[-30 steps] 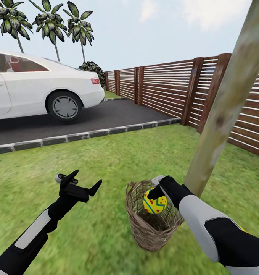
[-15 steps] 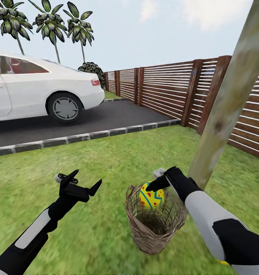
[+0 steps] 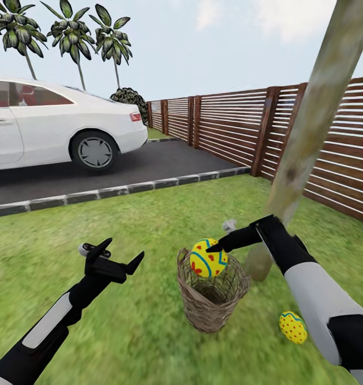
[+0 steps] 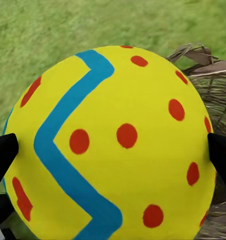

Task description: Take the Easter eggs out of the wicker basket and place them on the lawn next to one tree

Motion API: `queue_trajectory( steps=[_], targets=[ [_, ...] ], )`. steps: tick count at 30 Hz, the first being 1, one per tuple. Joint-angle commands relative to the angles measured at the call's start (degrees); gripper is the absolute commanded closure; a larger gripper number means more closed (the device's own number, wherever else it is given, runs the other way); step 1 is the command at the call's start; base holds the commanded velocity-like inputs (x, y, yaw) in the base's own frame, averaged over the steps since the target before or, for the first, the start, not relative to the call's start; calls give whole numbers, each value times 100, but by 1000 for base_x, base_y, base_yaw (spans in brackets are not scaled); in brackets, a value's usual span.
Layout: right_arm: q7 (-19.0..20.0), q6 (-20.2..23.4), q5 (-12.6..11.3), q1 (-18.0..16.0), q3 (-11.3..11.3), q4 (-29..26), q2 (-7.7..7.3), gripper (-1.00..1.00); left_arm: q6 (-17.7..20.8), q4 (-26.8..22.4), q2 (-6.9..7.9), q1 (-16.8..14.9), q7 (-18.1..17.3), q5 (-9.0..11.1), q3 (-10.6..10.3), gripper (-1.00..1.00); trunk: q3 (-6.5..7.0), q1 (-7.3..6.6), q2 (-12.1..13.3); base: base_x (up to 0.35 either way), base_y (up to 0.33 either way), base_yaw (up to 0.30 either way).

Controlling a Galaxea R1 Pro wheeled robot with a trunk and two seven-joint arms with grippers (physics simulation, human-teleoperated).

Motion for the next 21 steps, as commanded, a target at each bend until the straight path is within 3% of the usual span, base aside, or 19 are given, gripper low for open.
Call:
queue_trajectory(
  steps=[1, 4, 6, 9, 12, 15, 17, 18, 21],
  targets=[
    [67, 9, 49, 44, 0, -134, -21, 100, 16, -7, 0, -6, -7, 26, -19, -100, 13, -27, 39, -250, 0, 0],
    [151, 4, 47, 278, -28, -430, -91, 100, -12, 13, -21, -6, 12, 11, -38, -100, 67, -93, 159, -55, 0, 0],
    [253, 0, 50, 467, -30, -499, -242, 100, -16, -20, -23, -6, 23, 8, -47, -100, 67, -93, 159, -8, 0, 0],
    [674, -8, 62, 812, -29, -699, -405, 100, -23, -30, -107, -6, 27, 3, -55, -100, 67, -93, 159, -1, 0, -125],
    [1025, -11, 52, 1138, -30, -1070, -716, 100, -26, -28, -178, -6, 155, -1, -68, -100, 67, -93, 159, 0, 0, -252],
    [1882, -12, 48, 1384, -37, -1396, -1085, 100, -34, -22, -236, -6, 266, -6, -70, -100, 67, -93, 159, 0, 0, -279],
    [2184, -17, 41, 1421, -163, -1473, -1276, 100, -35, -25, -275, -6, 277, -9, -72, -100, 67, -93, 159, 0, 0, -283],
    [2228, -19, 40, 1429, -347, -1476, -1328, 100, -35, -31, -282, -6, 281, -10, -76, -100, 67, -93, 159, 0, 0, -283],
    [2169, -87, 64, 1455, -667, -1415, -1348, 100, -42, -43, -289, -6, 285, -10, -241, -100, 67, -93, 159, 0, 0, -283]
  ],
)
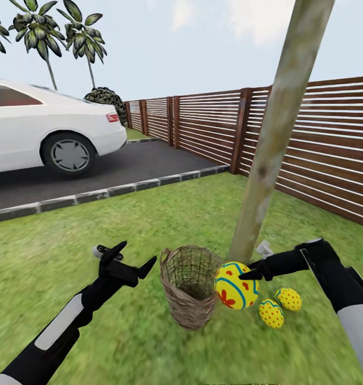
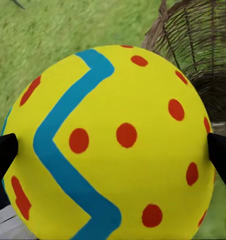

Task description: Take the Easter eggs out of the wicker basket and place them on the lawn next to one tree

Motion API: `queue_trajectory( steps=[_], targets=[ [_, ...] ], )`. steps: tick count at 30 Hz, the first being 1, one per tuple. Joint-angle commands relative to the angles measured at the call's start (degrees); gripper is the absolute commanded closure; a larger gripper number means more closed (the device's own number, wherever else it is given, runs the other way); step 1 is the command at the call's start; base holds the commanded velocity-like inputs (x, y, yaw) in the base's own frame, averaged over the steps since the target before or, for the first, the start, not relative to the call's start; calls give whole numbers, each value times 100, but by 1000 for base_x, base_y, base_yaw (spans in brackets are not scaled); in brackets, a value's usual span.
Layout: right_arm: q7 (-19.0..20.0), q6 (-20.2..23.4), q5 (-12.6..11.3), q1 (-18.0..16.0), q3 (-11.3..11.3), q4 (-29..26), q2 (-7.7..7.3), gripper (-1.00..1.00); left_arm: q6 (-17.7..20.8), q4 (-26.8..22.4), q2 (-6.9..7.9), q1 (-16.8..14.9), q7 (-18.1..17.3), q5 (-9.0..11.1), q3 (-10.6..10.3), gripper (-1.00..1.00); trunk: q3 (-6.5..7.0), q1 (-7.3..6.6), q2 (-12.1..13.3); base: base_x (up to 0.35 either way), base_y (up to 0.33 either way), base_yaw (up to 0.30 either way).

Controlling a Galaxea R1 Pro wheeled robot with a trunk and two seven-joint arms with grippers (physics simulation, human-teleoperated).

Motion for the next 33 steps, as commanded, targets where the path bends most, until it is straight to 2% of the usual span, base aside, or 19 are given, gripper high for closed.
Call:
queue_trajectory(
  steps=[1, 3, 5, 8, 10, 12, 14, 19, 23, 27, 31, 33],
  targets=[
    [-48, -44, 45, 29, -27, 61, -2, 100, 22, -9, 4, -5, -10, 33, -124, -100, -5, -1, -3, 0, 0, -283],
    [-471, -205, 49, 49, -48, 230, -1, 100, 13, -15, -55, -5, -8, 33, -229, -100, -5, -1, -3, 0, 0, -284],
    [-1208, -452, 25, 53, -56, 427, 14, 100, -37, -13, -193, -5, 40, 1, -269, -100, -5, -1, -3, 0, 0, -284],
    [-1724, -733, 19, 54, -56, 731, 23, 100, -153, -95, -371, -5, 588, -65, -416, -100, -5, -1, -3, -27, -23, -284],
    [-2013, -987, 29, 54, -60, 948, 23, 100, -181, -145, -429, -5, 803, -71, -453, -100, -5, -1, -3, -178, -155, -284],
    [-2548, -1235, 22, 54, -62, 1061, 27, 100, -188, -155, -445, -5, 850, -72, -461, -100, -5, -1, -3, -233, -202, -284],
    [-2940, -1295, 22, 54, -62, 1130, 31, 100, -189, -157, -448, -5, 859, -72, -462, -100, -5, -1, -3, -244, -214, -284],
    [-3537, -1394, 22, 54, -61, 1162, 32, 100, -190, -149, -457, -5, 870, -77, -463, -100, -5, -1, -3, -246, -222, -276],
    [-4566, -1522, 18, 56, -54, 1169, 48, 100, -190, -142, -458, -5, 888, -81, -464, -100, -5, -1, -3, -223, -250, -52],
    [-4719, -1519, 54, 62, -46, 1169, 56, 100, -373, -148, -458, -5, 1070, -76, -466, -100, -5, -1, -3, -62, -317, 196],
    [-4736, -1526, 65, 63, -40, 1227, 59, 100, -483, -147, -458, -5, 1098, -67, -466, -100, -5, -1, -3, -3, -333, 289],
    [-4909, -1533, 83, 63, -31, 1324, 65, 100, -490, -148, -458, -5, 1099, -66, -469, -100, -5, -1, -3, 28, -334, 293]
  ],
)
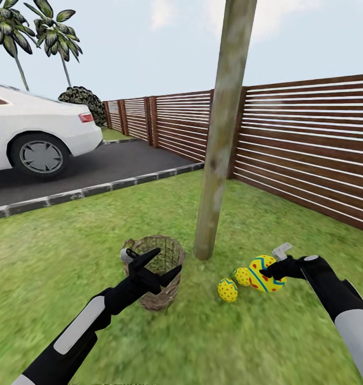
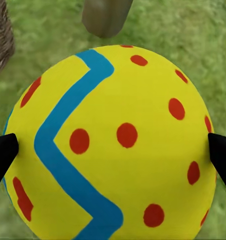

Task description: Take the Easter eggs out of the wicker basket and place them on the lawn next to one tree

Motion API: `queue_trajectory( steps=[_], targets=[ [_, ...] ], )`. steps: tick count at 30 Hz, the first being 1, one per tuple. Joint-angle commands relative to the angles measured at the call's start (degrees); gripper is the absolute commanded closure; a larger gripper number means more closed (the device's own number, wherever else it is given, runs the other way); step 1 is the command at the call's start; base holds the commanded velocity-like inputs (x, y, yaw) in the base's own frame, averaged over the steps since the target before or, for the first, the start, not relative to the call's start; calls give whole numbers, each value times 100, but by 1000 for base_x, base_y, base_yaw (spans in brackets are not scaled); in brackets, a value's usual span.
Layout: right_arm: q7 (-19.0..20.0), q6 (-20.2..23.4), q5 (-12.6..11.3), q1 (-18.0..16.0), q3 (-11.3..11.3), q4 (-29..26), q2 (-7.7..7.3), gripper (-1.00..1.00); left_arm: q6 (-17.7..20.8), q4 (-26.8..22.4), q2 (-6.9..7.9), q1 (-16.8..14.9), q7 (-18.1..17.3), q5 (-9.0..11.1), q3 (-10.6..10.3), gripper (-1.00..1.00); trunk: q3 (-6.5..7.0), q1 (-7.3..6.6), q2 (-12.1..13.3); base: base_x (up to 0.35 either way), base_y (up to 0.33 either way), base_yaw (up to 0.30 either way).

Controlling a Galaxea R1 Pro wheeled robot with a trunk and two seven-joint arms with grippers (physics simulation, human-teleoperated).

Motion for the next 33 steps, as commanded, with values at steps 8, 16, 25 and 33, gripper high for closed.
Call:
queue_trajectory(
  steps=[8, 16, 25, 33],
  targets=[
    [-545, -275, 48, 6, 13, 230, 205, 100, 18, 20, -5, -8, 7, 31, -16, -100, -6, -1, -3, 20, -334, 294],
    [-2321, -1534, -15, 8, 13, 964, 393, 100, 18, 78, -152, -8, 7, 14, -9, -100, -6, -1, -3, 0, -321, 186],
    [-2396, -1596, -32, 8, 4, 1041, 711, 100, 18, 90, -163, -8, 7, 13, -14, -100, -6, -1, -3, 0, -20, -49],
    [-2639, -1553, -56, 8, -13, 1045, 949, 100, 18, 90, -163, -8, 7, 16, -17, -100, -19, -1, -3, 0, 0, -268]
  ],
)
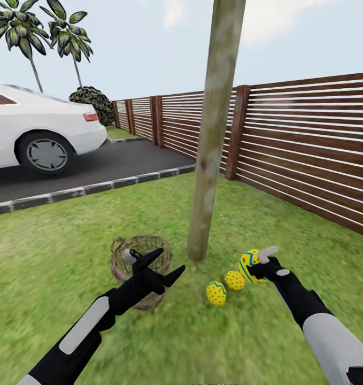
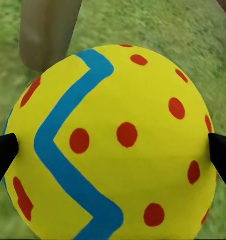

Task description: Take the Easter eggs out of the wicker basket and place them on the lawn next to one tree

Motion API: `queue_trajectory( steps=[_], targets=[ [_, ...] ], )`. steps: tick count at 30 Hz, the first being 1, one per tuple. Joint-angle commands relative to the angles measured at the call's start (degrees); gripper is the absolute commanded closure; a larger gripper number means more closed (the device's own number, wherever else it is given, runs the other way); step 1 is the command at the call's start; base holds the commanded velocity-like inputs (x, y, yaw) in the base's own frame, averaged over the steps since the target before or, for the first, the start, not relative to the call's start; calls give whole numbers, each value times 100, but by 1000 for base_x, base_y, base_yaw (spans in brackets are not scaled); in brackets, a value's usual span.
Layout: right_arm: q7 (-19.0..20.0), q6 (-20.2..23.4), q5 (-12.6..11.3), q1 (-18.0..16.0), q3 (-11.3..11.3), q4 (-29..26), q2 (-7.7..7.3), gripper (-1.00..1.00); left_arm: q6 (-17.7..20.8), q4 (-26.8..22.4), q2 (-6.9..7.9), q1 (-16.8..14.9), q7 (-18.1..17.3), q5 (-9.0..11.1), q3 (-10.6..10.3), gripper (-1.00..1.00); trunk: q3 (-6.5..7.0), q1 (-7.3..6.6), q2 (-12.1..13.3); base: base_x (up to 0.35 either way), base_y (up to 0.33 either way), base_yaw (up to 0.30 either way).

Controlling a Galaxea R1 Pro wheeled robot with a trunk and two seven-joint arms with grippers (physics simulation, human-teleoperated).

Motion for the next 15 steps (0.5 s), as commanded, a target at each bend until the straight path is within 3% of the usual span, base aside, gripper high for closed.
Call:
queue_trajectory(
  steps=[1, 4, 7, 8, 10, 15],
  targets=[
    [15, 44, 53, -2, 13, -9, 12, 100, 26, 1, 3, -5, -4, 38, -12, -100, -12, -1, -3, 0, 0, -200],
    [15, 47, -66, -2, -95, 120, 94, 100, 22, 7, -34, -5, 83, 48, -12, -100, -34, -1, -3, 0, 0, -158],
    [-6, 44, -707, -4, -459, 191, 98, 100, -145, 39, -104, -5, 527, 65, -4, -100, -59, -1, -3, 0, 0, -145],
    [-6, 47, -797, -4, -488, 194, 100, 100, -261, 266, -184, -5, 570, 52, -2, -100, -67, -1, -3, 0, 0, -155],
    [-4, 46, -833, -3, -489, 273, 110, 100, -370, 460, -325, -5, 582, 56, 27, -100, -83, -1, -3, 0, 0, -159],
    [-3, 52, -846, -5, -515, 287, 106, 100, -402, 702, -365, -5, 585, 58, 33, -100, -124, -1, -3, 0, 0, -161]
  ],
)
